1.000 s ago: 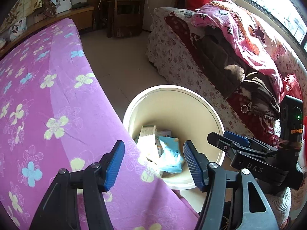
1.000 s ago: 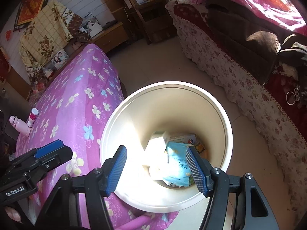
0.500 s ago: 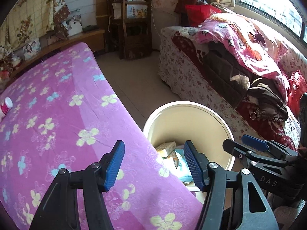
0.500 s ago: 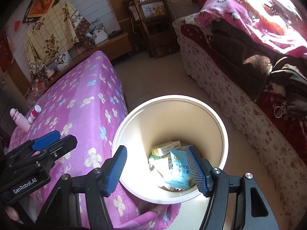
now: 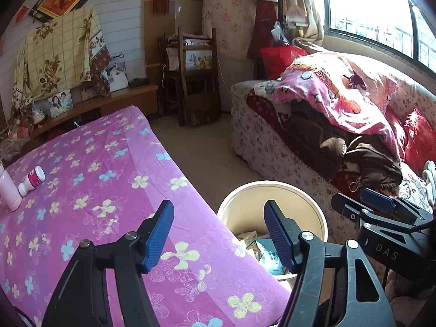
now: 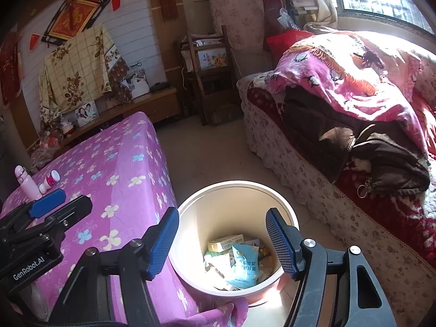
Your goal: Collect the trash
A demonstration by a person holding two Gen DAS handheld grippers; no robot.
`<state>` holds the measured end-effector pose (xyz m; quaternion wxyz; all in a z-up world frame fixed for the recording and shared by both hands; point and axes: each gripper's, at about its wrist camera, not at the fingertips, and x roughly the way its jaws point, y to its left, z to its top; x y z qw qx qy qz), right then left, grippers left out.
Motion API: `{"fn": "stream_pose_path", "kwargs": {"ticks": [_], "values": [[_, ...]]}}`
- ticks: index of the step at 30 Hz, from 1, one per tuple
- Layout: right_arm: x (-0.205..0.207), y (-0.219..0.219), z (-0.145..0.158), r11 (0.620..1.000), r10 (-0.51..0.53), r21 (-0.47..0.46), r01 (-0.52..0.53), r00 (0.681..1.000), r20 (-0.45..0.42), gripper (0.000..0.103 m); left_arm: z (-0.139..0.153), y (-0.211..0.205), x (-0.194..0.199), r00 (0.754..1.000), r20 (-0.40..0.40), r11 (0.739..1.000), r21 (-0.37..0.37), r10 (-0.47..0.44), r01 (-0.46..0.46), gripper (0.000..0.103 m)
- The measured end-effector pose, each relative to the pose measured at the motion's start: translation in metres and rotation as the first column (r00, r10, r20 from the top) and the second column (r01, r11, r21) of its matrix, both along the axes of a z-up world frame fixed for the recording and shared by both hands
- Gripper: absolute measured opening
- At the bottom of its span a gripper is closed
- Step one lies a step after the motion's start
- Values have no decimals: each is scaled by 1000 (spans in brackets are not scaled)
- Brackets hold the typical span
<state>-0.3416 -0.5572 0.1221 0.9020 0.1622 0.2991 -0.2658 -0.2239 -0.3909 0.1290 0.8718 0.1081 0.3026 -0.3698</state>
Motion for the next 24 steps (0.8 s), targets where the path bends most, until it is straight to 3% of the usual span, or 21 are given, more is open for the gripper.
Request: {"fn": "stream_pose_path", "kwargs": {"ticks": [4, 24], "values": [[-6, 10, 12, 1000, 0, -31, 1, 1000, 20, 71, 10, 14, -7, 1000, 20, 999, -38, 8, -8, 83], [-20, 56, 53, 991, 9, -132, 2, 997, 79, 75, 37, 61, -19, 993, 99, 990, -131, 62, -49, 86]]}}
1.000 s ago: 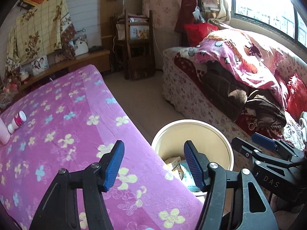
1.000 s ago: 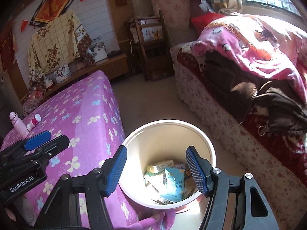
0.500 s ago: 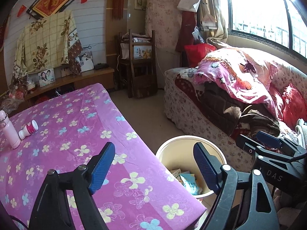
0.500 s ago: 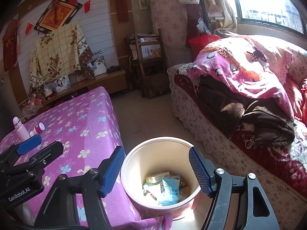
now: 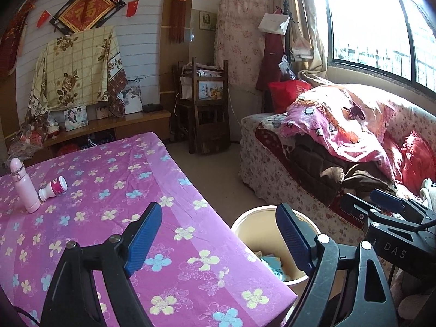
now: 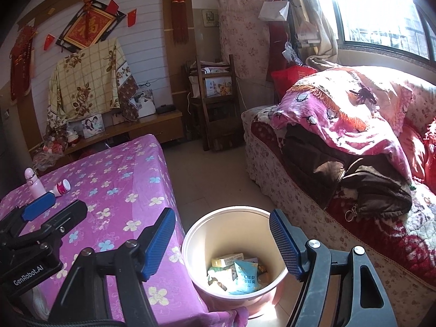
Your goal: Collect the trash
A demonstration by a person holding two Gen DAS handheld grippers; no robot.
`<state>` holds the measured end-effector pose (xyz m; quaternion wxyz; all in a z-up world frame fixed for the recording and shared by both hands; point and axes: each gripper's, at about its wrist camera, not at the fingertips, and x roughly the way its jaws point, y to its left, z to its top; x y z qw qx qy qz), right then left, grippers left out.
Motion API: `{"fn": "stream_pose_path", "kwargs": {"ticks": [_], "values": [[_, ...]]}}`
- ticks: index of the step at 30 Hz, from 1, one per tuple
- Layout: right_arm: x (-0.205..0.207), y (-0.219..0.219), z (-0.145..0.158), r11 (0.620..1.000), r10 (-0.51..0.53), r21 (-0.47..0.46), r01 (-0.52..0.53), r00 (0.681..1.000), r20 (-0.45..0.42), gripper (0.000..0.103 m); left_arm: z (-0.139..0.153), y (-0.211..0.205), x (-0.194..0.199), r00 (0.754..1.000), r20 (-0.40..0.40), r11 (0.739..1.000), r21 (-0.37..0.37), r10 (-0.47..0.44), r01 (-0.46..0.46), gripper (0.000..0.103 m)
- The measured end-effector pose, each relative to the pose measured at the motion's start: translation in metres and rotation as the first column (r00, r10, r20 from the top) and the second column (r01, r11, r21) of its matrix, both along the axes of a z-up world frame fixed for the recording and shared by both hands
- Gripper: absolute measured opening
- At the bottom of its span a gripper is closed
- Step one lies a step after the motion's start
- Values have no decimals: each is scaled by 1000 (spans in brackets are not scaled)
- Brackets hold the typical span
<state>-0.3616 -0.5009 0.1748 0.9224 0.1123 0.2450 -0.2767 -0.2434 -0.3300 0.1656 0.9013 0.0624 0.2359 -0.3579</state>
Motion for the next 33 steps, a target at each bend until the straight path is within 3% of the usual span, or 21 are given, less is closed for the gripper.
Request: {"fn": "stream_pose_path", "kwargs": {"ticks": [33], "values": [[1, 2, -1, 1000, 4, 2, -4, 1000, -18, 75, -3, 9, 0, 1000, 4, 1000, -11, 8, -8, 86]]}}
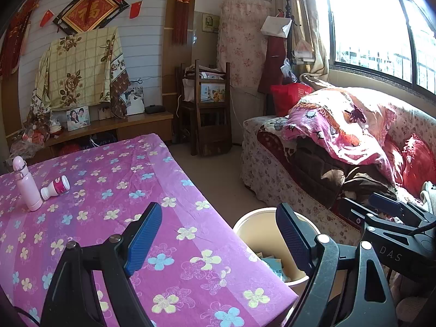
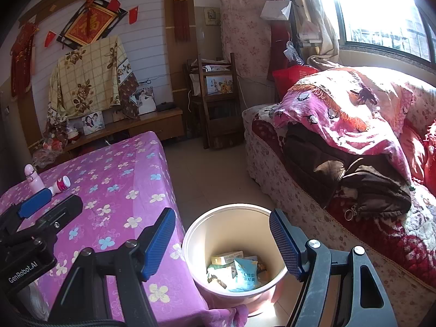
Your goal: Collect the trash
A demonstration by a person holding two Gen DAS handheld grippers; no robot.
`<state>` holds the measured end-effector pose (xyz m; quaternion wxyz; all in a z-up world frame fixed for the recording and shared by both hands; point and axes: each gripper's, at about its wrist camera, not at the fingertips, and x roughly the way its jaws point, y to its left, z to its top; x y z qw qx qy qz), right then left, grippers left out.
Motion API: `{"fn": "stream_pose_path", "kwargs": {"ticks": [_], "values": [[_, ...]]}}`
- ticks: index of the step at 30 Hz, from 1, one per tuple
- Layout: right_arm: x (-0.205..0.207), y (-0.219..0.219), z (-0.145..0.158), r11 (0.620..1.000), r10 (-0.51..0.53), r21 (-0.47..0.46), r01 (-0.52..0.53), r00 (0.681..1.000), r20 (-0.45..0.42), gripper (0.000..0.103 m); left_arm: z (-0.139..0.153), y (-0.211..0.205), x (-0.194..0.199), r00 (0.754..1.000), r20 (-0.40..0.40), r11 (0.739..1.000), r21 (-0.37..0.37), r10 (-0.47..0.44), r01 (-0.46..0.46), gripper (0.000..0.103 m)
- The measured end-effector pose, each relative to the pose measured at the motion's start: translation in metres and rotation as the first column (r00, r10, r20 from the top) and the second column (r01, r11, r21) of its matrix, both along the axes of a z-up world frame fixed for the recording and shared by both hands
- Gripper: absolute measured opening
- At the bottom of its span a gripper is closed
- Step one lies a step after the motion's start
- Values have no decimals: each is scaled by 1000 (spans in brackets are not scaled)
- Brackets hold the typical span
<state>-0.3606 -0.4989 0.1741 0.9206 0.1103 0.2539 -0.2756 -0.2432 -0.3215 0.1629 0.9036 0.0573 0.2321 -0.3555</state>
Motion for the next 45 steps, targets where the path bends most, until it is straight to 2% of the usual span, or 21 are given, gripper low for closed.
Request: {"fn": "stream_pose_path", "kwargs": {"ticks": [22, 31, 45], "values": [[2, 0, -7, 1000, 5, 3, -5, 1000, -12, 75, -2, 1, 0, 1000, -2, 1000, 10, 0, 0, 86], [3, -1, -8, 1000, 6, 6, -5, 1000, -12, 75, -3, 2, 0, 1000, 20, 1000, 21, 0, 0, 86], [4, 0, -9, 1000, 2, 12, -2, 1000, -19, 75, -3, -1, -1, 1000, 2, 1000, 28, -9, 9, 86]]}}
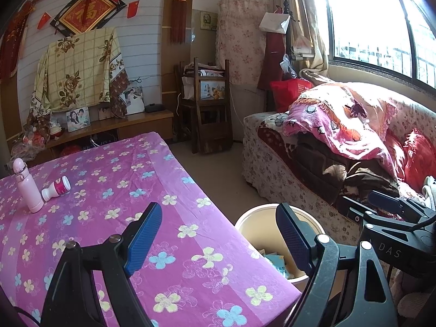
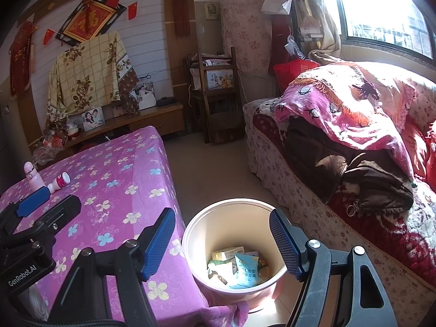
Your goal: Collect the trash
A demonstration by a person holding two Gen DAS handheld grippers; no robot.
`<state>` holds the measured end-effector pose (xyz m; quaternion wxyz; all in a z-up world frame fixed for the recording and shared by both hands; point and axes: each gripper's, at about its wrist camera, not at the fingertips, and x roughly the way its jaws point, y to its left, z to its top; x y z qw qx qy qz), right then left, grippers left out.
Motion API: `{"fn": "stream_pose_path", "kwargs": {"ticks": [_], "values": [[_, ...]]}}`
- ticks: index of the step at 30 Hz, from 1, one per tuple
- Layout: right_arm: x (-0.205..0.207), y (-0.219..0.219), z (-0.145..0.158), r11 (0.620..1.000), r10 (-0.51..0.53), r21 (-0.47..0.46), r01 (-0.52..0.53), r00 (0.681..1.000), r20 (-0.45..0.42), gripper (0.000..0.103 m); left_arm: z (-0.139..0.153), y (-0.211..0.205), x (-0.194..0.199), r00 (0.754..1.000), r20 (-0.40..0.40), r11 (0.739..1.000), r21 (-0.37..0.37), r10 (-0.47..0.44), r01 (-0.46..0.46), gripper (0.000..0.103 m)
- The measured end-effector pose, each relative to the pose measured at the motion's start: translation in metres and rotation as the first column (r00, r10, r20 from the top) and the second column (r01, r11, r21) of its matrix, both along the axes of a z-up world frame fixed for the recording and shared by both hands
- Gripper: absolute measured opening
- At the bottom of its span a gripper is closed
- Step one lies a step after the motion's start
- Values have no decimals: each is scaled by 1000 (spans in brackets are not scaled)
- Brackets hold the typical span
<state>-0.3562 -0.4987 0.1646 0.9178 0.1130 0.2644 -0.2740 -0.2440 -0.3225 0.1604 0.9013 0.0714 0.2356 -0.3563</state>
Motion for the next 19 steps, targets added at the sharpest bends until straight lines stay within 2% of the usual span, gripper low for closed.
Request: {"fn": "stream_pose_path", "kwargs": {"ticks": [19], "values": [[5, 0, -8, 1000, -2, 6, 2, 1000, -27, 75, -14, -3, 6, 998, -61, 1000, 6, -24, 25, 86]]}}
